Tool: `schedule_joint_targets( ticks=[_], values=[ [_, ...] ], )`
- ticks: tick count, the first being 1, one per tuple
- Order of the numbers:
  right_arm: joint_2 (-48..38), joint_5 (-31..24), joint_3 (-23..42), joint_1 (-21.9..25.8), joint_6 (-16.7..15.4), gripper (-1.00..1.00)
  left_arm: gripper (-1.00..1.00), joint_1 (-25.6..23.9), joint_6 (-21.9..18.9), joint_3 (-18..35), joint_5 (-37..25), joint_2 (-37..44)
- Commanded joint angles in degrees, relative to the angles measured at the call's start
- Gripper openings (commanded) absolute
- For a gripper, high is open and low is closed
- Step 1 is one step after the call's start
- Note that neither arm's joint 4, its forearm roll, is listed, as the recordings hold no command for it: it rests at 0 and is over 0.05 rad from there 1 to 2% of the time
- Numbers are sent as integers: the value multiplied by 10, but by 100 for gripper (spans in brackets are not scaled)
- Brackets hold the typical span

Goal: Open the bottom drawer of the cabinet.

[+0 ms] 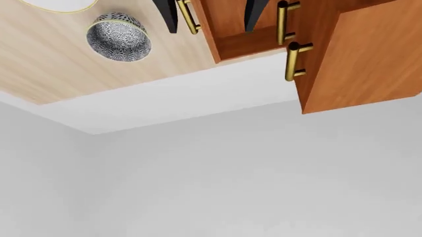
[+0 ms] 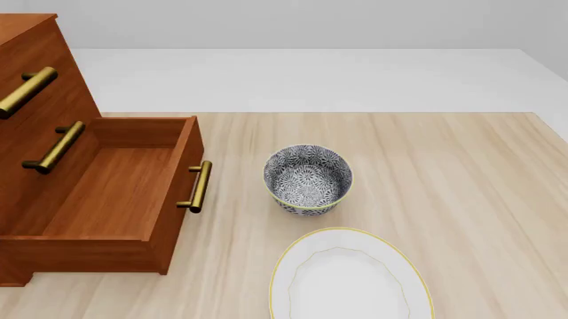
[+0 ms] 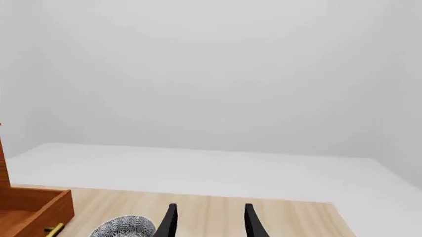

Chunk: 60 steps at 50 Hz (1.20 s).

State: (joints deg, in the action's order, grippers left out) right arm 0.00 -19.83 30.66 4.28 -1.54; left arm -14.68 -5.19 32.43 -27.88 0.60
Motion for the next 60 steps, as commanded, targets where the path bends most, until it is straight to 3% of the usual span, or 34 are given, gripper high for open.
schedule_joint_targets(
  ticks=[1,7,14,27,34,47,60],
  values=[
    [0,-60,62,7,-10,100,100,16,5,43,-5,-6],
    [0,-111,98,8,-24,100,100,15,2,74,-37,-6],
    [0,-163,134,16,-38,100,100,0,-17,76,-75,-6],
    [0,-217,168,22,-51,100,100,-7,-33,90,-130,-6],
    [0,-252,185,32,-53,100,100,-41,-53,112,-176,-6],
    [0,-322,242,36,-62,100,100,-60,-47,200,-258,-6],
    [0,-426,332,48,-75,100,100,-88,-45,246,-328,-6]
  ],
)
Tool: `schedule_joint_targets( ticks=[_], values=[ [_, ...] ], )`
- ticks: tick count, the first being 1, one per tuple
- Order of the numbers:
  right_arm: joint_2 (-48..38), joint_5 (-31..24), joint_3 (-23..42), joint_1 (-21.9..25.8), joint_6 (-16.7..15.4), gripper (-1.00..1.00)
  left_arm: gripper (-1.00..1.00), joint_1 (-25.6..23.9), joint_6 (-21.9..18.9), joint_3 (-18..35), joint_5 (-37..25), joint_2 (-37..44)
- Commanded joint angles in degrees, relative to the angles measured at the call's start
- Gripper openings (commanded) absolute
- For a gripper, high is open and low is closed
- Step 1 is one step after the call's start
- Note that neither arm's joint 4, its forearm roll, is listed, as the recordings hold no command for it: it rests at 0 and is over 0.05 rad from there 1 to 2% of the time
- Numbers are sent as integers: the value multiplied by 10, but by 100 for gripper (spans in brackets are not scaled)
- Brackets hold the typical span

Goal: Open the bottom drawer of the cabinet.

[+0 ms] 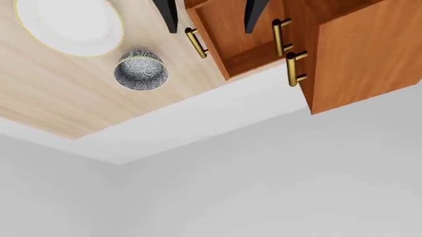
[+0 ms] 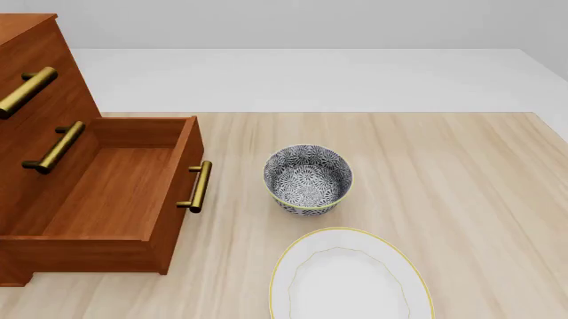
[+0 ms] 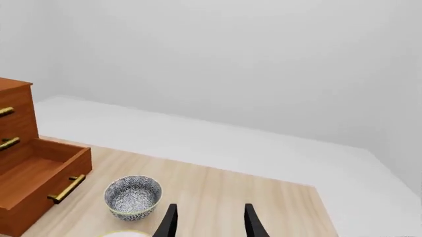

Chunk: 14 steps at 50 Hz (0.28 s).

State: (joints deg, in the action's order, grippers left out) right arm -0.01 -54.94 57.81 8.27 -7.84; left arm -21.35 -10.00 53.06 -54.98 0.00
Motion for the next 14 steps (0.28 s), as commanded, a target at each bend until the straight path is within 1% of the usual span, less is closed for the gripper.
schedule_joint_targets(
  ticks=[1,7,8,10,12,14],
  values=[
    [0,-81,65,8,-12,100,100,-22,3,41,-60,0],
    [0,-115,87,5,-15,100,100,-27,9,46,-78,0],
    [0,-121,89,4,-12,100,100,-31,3,47,-81,0],
    [0,-127,92,2,-11,100,100,-32,9,49,-84,0],
    [0,-132,92,3,-8,100,100,-44,9,47,-86,0],
    [0,-132,83,9,-14,100,100,-49,18,48,-89,0]
  ],
)
